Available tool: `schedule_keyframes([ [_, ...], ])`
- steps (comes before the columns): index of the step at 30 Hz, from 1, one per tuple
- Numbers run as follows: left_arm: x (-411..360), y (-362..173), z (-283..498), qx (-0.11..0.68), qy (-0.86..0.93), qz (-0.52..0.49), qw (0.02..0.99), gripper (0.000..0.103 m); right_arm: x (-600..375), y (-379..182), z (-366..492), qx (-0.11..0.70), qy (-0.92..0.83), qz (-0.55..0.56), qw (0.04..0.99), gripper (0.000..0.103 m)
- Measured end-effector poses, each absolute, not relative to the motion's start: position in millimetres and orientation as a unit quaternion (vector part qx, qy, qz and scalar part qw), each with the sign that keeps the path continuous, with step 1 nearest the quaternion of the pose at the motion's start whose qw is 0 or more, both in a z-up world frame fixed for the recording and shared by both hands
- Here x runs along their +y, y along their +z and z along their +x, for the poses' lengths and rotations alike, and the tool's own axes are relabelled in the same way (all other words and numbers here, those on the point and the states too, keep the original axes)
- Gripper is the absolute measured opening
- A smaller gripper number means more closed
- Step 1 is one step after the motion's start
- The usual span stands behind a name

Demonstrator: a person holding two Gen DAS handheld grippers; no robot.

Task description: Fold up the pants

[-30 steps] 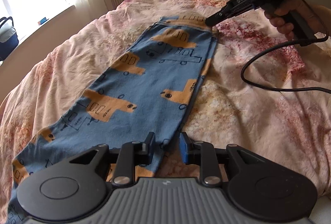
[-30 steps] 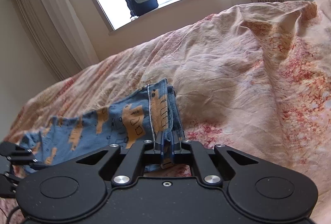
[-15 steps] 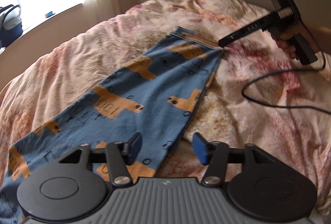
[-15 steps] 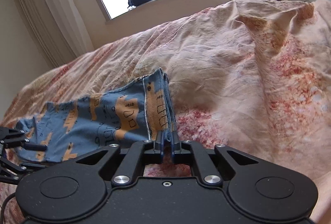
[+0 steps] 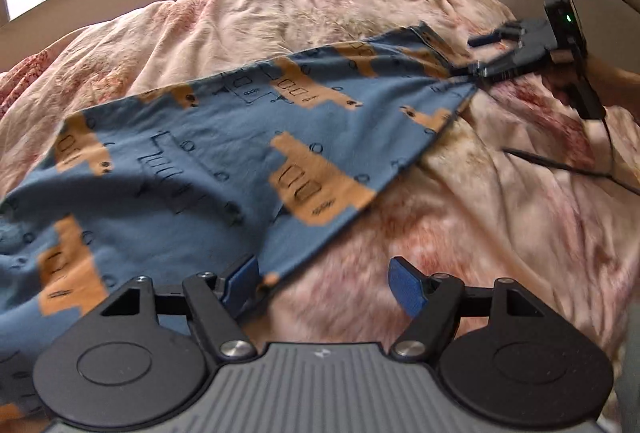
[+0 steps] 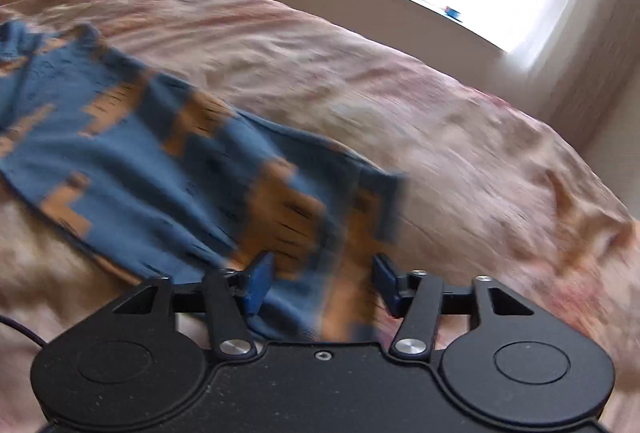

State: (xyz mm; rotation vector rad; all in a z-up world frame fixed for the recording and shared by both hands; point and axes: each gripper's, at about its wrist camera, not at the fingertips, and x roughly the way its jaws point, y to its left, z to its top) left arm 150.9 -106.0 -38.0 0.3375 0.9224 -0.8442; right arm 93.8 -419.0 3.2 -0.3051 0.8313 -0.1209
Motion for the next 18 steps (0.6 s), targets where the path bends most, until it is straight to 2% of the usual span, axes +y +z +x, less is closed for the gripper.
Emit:
schedule_keyframes([
  [1, -100.4, -30.7, 153.1, 0.427, -0.395, 0.158, 0.798, 0.078, -427.0, 9.5, 89.1, 0.394, -0.063, -0.136, 0.907, 0.082],
  [3, -90.7, -15.2, 162.1, 0.408, -0.385, 0.154, 0.813, 0.085, -428.5, 24.0, 85.5, 0.375, -0.062, -0.120, 0.917, 0.079],
  [4, -84.5, -6.1, 169.4, 0.392, -0.372, 0.154, 0.828, 0.094, -422.5, 29.0, 87.5, 0.363, -0.051, -0.122, 0.922, 0.080],
  [6, -78.0, 7.7, 189.6, 0.358, -0.331, 0.160, 0.858, 0.102, -402.9, 33.8, 102.4, 0.349, -0.016, -0.129, 0.928, 0.087],
  [7, -76.4, 13.0, 203.9, 0.346, -0.307, 0.165, 0.871, 0.102, -390.8, 34.7, 113.2, 0.345, 0.004, -0.128, 0.930, 0.093],
  [10, -70.6, 16.2, 256.4, 0.355, -0.267, 0.163, 0.881, 0.101, -354.1, 31.4, 155.3, 0.338, 0.097, -0.114, 0.929, 0.094],
  [12, -65.4, 9.7, 293.8, 0.385, -0.256, 0.156, 0.873, 0.095, -330.4, 28.2, 186.1, 0.347, 0.157, -0.103, 0.919, 0.092],
  [14, -63.6, -0.6, 324.8, 0.421, -0.255, 0.159, 0.856, 0.084, -308.4, 23.2, 214.9, 0.364, 0.207, -0.104, 0.902, 0.086],
  [15, -62.4, -5.1, 334.5, 0.434, -0.255, 0.162, 0.849, 0.081, -297.3, 21.6, 225.4, 0.369, 0.222, -0.106, 0.896, 0.085],
  [17, -62.4, -13.1, 350.0, 0.461, -0.265, 0.156, 0.832, 0.068, -283.8, 17.2, 243.0, 0.379, 0.241, -0.103, 0.888, 0.077],
  [18, -60.4, -15.9, 353.6, 0.470, -0.277, 0.149, 0.824, 0.037, -279.6, 14.9, 249.7, 0.384, 0.246, -0.100, 0.884, 0.072],
])
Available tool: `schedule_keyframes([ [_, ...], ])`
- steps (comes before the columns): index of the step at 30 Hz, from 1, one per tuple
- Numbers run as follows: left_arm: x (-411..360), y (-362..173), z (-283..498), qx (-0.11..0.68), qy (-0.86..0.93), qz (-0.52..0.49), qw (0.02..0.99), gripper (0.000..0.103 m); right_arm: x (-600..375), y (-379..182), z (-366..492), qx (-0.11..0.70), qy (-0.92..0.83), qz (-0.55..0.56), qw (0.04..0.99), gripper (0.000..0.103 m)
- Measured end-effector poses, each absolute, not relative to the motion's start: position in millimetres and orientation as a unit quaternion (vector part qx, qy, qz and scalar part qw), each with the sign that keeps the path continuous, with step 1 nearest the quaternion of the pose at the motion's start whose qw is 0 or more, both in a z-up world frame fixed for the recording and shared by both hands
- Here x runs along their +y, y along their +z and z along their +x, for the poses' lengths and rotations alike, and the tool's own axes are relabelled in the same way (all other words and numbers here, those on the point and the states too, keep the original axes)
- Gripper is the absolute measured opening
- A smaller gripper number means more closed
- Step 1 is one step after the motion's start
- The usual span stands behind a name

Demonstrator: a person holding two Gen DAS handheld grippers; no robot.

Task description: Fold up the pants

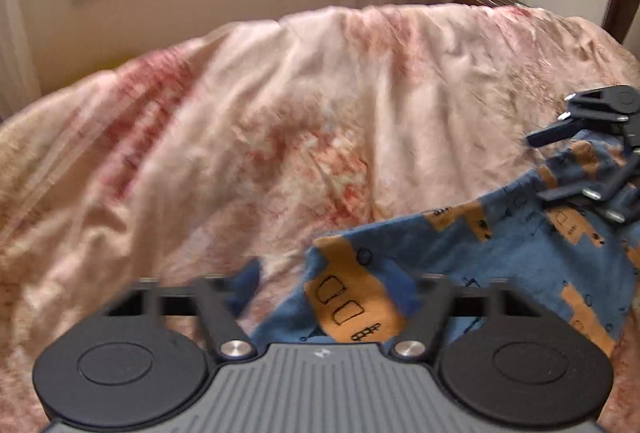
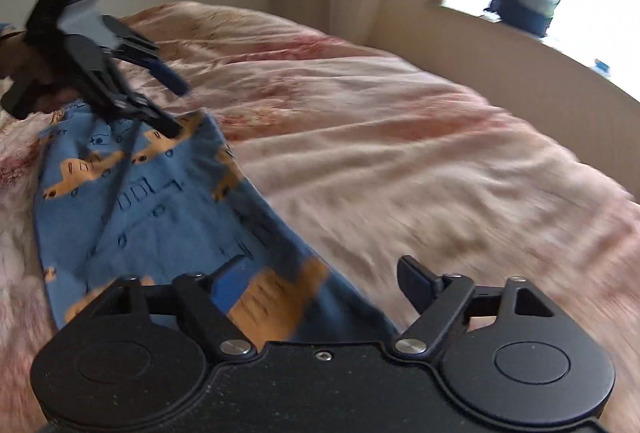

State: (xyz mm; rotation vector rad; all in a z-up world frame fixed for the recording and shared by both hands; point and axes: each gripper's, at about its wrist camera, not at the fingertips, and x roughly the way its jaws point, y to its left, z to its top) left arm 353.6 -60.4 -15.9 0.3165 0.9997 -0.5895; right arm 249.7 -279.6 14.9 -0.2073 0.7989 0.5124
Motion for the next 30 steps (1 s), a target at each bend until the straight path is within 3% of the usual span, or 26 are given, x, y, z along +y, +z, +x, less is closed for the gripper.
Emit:
schedule_keyframes([
  [1, -62.0, -18.0, 355.7, 0.480, -0.286, 0.144, 0.817, 0.017, -276.8, 12.4, 254.2, 0.388, 0.247, -0.098, 0.883, 0.053],
  [2, -64.1, -17.8, 354.8, 0.480, -0.282, 0.150, 0.817, 0.009, -274.0, 10.0, 257.0, 0.390, 0.246, -0.101, 0.882, 0.031],
  [4, -69.1, -13.5, 348.3, 0.463, -0.281, 0.177, 0.822, 0.007, -272.4, 7.7, 255.5, 0.387, 0.259, -0.102, 0.879, 0.013],
  [5, -72.0, -8.9, 343.8, 0.447, -0.278, 0.185, 0.830, 0.007, -270.2, 6.8, 253.6, 0.382, 0.257, -0.110, 0.881, 0.008],
  [9, -76.2, -10.5, 338.5, 0.412, -0.257, 0.188, 0.853, 0.007, -266.3, 4.0, 250.4, 0.371, 0.240, -0.131, 0.887, 0.006],
  [12, -81.4, -30.1, 337.3, 0.409, -0.233, 0.199, 0.860, 0.020, -261.3, -4.7, 252.7, 0.380, 0.225, -0.143, 0.886, 0.006],
  [14, -77.3, -22.4, 325.0, 0.382, -0.207, 0.191, 0.880, 0.054, -261.0, 1.2, 251.1, 0.371, 0.200, -0.141, 0.896, 0.025],
  [16, -61.6, -8.0, 298.7, 0.330, -0.199, 0.180, 0.905, 0.070, -256.3, 12.4, 241.3, 0.342, 0.180, -0.159, 0.908, 0.036],
  [18, -46.4, -0.6, 272.9, 0.300, -0.180, 0.196, 0.916, 0.074, -246.0, 23.7, 231.3, 0.311, 0.186, -0.169, 0.916, 0.047],
  [19, -39.1, -0.4, 263.9, 0.298, -0.156, 0.204, 0.919, 0.074, -239.4, 27.4, 228.9, 0.300, 0.190, -0.164, 0.920, 0.064],
  [20, -30.6, -3.8, 256.7, 0.302, -0.124, 0.211, 0.921, 0.075, -232.0, 30.0, 228.8, 0.292, 0.198, -0.157, 0.923, 0.073],
  [25, 21.2, -43.3, 257.9, 0.348, -0.004, 0.228, 0.909, 0.077, -172.3, 17.8, 242.7, 0.294, 0.242, -0.183, 0.906, 0.076],
  [27, 44.4, -49.0, 256.9, 0.339, 0.030, 0.213, 0.916, 0.088, -152.6, -0.2, 249.5, 0.309, 0.212, -0.231, 0.898, 0.077],
  [29, 62.9, -43.7, 255.8, 0.344, 0.051, 0.176, 0.921, 0.092, -156.4, -12.0, 256.8, 0.315, 0.176, -0.236, 0.902, 0.090],
  [30, 70.4, -37.6, 253.4, 0.346, 0.050, 0.159, 0.923, 0.092, -164.8, -11.0, 260.0, 0.316, 0.151, -0.218, 0.911, 0.091],
])
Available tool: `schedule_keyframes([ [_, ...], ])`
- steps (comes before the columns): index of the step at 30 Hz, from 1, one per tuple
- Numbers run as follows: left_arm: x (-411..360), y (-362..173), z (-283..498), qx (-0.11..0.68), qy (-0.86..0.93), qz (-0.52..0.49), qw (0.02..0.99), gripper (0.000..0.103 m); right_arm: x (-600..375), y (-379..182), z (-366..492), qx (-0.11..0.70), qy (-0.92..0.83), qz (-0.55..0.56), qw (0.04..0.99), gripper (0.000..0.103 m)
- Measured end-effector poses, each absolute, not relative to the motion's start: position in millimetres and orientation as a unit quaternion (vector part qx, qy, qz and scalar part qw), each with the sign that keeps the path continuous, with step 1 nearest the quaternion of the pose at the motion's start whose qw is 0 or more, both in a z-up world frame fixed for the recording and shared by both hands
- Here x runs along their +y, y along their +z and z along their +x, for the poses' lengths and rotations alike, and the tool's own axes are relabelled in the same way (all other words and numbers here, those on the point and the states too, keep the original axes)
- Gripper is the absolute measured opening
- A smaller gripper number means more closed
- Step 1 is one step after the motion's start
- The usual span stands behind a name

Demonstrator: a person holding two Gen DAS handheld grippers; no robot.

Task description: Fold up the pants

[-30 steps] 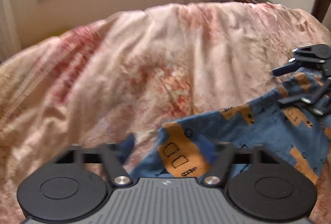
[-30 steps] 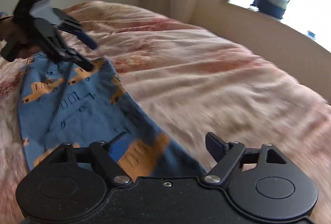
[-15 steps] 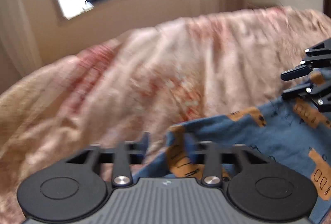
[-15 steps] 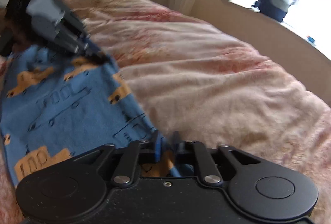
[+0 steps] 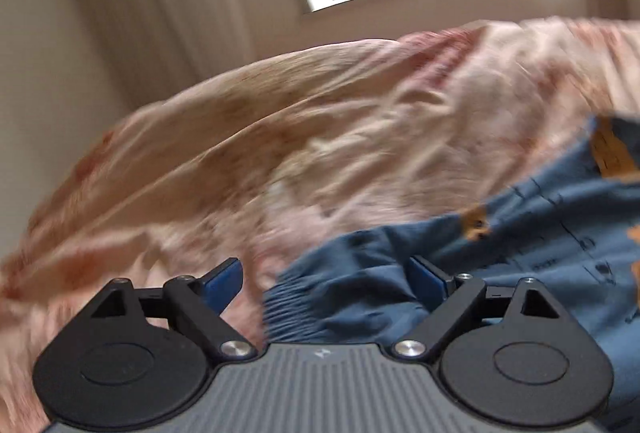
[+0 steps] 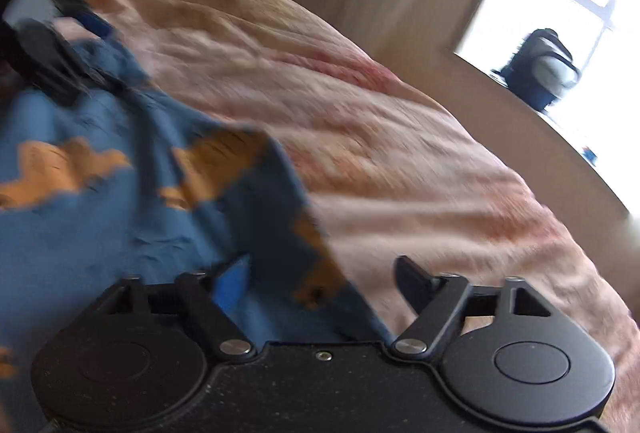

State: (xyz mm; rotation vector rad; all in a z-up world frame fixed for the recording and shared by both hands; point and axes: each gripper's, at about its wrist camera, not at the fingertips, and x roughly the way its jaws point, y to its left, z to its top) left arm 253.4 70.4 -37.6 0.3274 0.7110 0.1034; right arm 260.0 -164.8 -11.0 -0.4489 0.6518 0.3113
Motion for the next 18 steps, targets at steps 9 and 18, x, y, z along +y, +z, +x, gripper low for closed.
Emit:
schedule_keyframes([
  [9, 22.2, -11.8, 188.7, 0.307, -0.030, 0.169, 0.936, 0.103, -146.1, 15.2, 198.0, 0.271, 0.173, -0.151, 0.935, 0.091],
  [18, 43.1, -37.6, 166.3, 0.332, 0.021, 0.176, 0.926, 0.103, -186.2, -7.2, 146.1, 0.299, 0.077, -0.164, 0.937, 0.099],
])
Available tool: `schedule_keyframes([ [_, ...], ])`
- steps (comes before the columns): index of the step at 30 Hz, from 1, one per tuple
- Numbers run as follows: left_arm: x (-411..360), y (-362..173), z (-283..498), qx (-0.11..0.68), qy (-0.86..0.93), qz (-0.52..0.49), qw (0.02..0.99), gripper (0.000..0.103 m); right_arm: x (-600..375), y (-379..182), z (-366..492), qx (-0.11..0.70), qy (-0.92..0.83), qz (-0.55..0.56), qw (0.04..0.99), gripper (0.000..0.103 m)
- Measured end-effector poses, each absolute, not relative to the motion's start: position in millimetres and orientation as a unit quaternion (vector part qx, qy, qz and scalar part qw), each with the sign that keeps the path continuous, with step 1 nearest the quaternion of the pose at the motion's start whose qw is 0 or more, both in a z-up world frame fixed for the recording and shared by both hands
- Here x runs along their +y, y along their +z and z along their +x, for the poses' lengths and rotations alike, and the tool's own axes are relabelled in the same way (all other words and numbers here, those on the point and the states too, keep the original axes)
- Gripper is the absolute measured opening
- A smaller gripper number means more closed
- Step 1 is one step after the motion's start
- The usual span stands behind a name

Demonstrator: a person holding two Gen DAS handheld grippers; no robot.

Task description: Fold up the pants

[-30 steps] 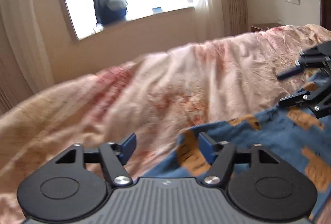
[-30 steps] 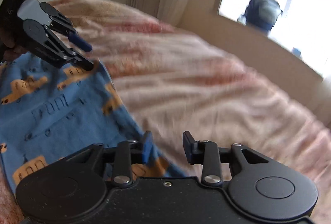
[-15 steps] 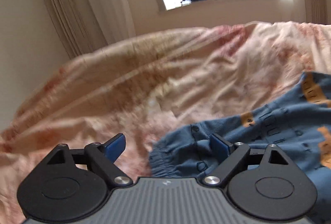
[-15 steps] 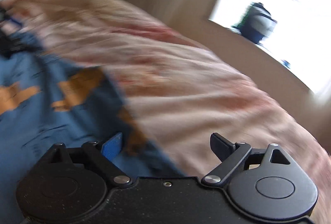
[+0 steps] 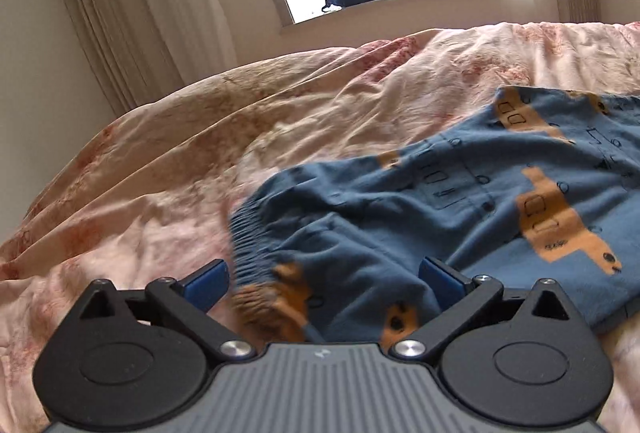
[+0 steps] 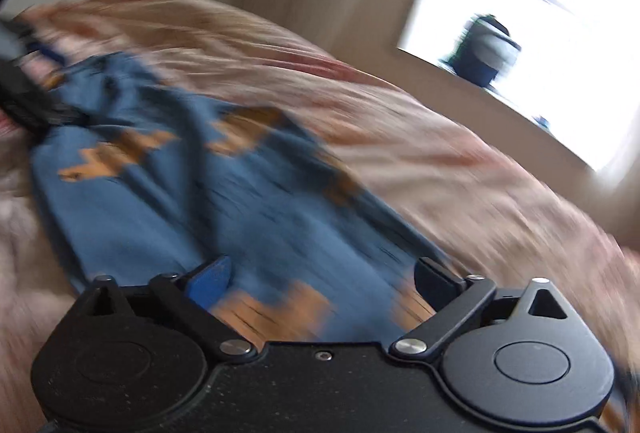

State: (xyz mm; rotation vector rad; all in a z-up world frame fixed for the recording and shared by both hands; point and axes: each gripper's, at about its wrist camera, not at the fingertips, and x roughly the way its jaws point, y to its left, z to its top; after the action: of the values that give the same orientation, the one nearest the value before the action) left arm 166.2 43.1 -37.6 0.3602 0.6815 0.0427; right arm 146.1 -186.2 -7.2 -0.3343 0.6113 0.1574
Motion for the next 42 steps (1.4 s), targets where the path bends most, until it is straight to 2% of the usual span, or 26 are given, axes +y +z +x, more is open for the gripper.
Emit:
schedule_keyframes([
  [5, 23.4, -16.5, 165.8, 0.321, 0.010, 0.204, 0.925, 0.103, -238.2, 4.7, 117.1, 0.272, -0.005, -0.137, 0.952, 0.100],
  [9, -30.7, -3.3, 182.5, 0.297, -0.052, 0.165, 0.939, 0.103, -248.9, 2.5, 119.9, 0.274, -0.015, -0.132, 0.952, 0.102],
  [12, -81.8, -7.6, 200.2, 0.298, -0.096, 0.141, 0.939, 0.103, -257.4, -5.0, 121.6, 0.290, -0.034, -0.127, 0.948, 0.102],
  [15, -115.8, -34.8, 216.3, 0.339, -0.118, 0.177, 0.916, 0.103, -279.8, -6.0, 112.0, 0.294, -0.093, -0.133, 0.942, 0.102],
  [17, -118.7, -49.3, 214.7, 0.336, -0.114, 0.201, 0.913, 0.103, -307.6, -4.8, 104.3, 0.294, -0.135, -0.123, 0.938, 0.102],
  [22, -100.0, -35.3, 209.2, 0.352, -0.096, 0.156, 0.918, 0.103, -401.6, -1.4, 71.5, 0.294, -0.236, -0.026, 0.926, 0.102],
  [26, -125.2, -19.8, 211.5, 0.325, -0.135, 0.125, 0.928, 0.103, -452.1, 6.7, 32.4, 0.242, -0.169, 0.131, 0.946, 0.102],
  [29, -168.4, -10.5, 212.9, 0.300, -0.198, 0.104, 0.927, 0.103, -460.1, -1.6, 20.7, 0.233, -0.102, 0.198, 0.947, 0.102],
  [34, -254.3, -7.5, 225.8, 0.278, -0.309, 0.096, 0.904, 0.103, -449.4, -10.7, 17.7, 0.246, -0.064, 0.205, 0.945, 0.102],
  [39, -327.2, -34.8, 254.6, 0.342, -0.338, 0.159, 0.862, 0.103, -441.1, -18.9, 25.4, 0.283, -0.080, 0.215, 0.931, 0.102],
  [42, -334.2, -43.4, 273.2, 0.365, -0.322, 0.143, 0.862, 0.103, -442.5, -20.6, 25.2, 0.273, -0.057, 0.235, 0.931, 0.103],
])
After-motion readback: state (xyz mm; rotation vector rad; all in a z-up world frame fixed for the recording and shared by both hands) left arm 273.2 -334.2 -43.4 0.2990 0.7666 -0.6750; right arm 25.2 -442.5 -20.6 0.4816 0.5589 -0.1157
